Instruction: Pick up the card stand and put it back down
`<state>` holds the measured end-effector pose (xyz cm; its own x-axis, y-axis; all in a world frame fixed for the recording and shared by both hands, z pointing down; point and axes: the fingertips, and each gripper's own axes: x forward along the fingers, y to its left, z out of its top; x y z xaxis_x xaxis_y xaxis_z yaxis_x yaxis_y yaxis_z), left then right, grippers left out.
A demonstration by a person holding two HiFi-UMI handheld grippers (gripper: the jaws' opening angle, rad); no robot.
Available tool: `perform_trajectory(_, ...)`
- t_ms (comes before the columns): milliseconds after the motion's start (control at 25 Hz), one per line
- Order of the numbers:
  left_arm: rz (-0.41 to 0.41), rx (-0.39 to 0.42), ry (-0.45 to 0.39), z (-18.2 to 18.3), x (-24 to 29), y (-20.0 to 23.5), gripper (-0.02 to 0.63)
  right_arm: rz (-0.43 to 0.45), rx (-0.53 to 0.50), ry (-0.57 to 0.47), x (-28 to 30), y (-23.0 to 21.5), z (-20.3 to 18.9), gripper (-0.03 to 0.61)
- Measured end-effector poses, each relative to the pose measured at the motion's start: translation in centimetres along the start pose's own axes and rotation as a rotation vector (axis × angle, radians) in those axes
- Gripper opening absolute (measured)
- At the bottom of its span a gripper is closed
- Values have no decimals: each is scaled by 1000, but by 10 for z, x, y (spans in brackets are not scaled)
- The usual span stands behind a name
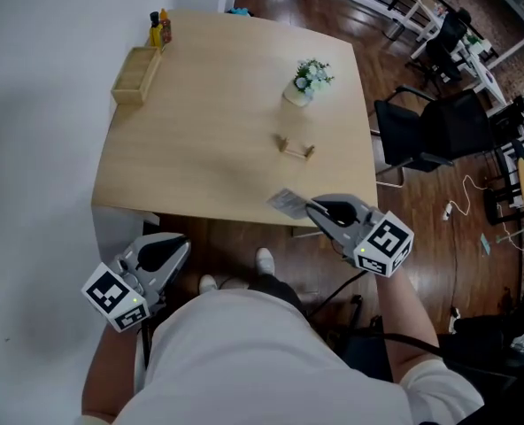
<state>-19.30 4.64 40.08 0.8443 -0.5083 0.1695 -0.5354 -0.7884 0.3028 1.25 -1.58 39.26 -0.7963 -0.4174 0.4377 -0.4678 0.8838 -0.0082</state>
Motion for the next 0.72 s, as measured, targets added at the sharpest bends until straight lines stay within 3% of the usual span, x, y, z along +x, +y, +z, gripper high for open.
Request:
perform_trajectory(360,-41,-1,9,-15,-19,-13,3,10,38,-9,-10,80,3,20)
perform_trajectory(720,-75,36,25,-20,-24,-26,2,-11,53,-9,-20,105,2,20)
